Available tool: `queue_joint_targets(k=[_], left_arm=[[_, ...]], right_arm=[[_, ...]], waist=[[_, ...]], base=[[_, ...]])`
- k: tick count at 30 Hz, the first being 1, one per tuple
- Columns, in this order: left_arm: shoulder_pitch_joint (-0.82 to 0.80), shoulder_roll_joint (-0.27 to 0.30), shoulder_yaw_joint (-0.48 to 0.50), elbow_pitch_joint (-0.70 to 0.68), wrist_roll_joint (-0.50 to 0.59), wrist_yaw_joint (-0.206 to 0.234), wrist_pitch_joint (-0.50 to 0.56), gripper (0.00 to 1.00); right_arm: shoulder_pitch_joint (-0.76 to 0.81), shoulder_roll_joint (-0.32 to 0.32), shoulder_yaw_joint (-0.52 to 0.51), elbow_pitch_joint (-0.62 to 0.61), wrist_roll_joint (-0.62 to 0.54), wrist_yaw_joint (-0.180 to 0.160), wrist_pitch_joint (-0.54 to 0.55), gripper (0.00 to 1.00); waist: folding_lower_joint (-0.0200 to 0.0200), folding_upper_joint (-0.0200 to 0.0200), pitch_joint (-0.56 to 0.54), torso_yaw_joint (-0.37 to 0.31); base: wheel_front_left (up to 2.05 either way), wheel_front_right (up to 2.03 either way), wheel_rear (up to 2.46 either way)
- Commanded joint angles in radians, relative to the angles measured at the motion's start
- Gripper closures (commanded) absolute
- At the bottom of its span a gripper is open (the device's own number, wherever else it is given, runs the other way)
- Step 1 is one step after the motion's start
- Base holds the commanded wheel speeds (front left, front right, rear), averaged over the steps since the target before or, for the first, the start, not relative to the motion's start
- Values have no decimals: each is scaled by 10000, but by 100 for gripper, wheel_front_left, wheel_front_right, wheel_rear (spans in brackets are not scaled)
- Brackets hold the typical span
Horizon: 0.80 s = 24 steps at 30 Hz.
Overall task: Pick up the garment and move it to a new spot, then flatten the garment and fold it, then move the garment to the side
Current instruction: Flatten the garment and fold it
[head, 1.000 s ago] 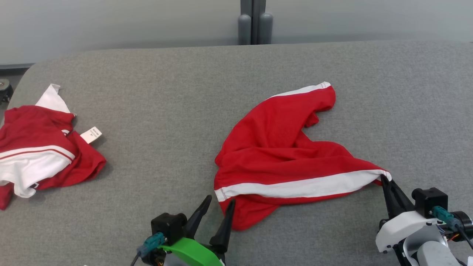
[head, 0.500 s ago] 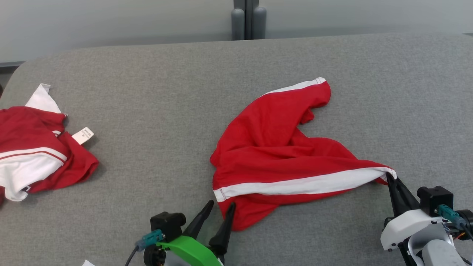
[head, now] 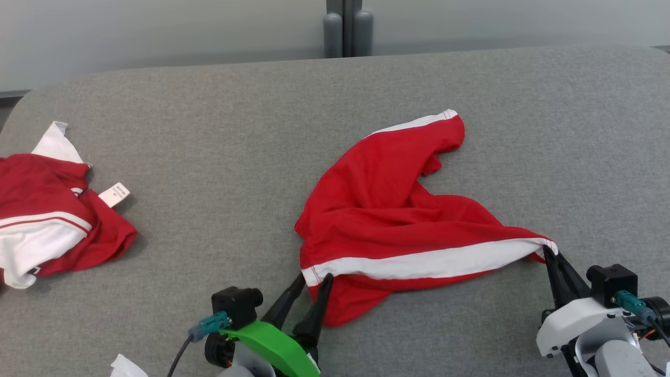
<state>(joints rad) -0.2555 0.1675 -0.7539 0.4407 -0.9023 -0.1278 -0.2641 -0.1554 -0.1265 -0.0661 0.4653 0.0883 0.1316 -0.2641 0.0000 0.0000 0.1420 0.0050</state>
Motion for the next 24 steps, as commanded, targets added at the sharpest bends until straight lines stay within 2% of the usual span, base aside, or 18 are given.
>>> queue_joint_targets(k=[1,7,13,18,24], left_arm=[[-39,75,-71,-22,-84,-45,-5,100],[117,96,285,-410,50,-46,-5,100],[90,425,579,-1273,660,-46,-5,100],[-771,1554,658,-2600,1393,-46,-7,100],[-2751,3402,454,-3772,2061,-46,-5,100]], right_arm=[[18,-66,0,26,55,-17,-5,100],[3,-79,15,-64,94,-17,-5,100],[-275,-70,172,-906,445,-16,-5,100],[-802,-643,638,-2217,1070,-18,-5,100],[-2139,-2126,1420,-3376,1495,-18,-4,100]], waist=[[0,0,-15,1],[0,0,-134,10],[0,0,-419,-39],[0,0,-770,-184],[0,0,-804,-394]], base=[[0,0,0],[0,0,0],[0,0,0],[0,0,0],[0,0,0]])
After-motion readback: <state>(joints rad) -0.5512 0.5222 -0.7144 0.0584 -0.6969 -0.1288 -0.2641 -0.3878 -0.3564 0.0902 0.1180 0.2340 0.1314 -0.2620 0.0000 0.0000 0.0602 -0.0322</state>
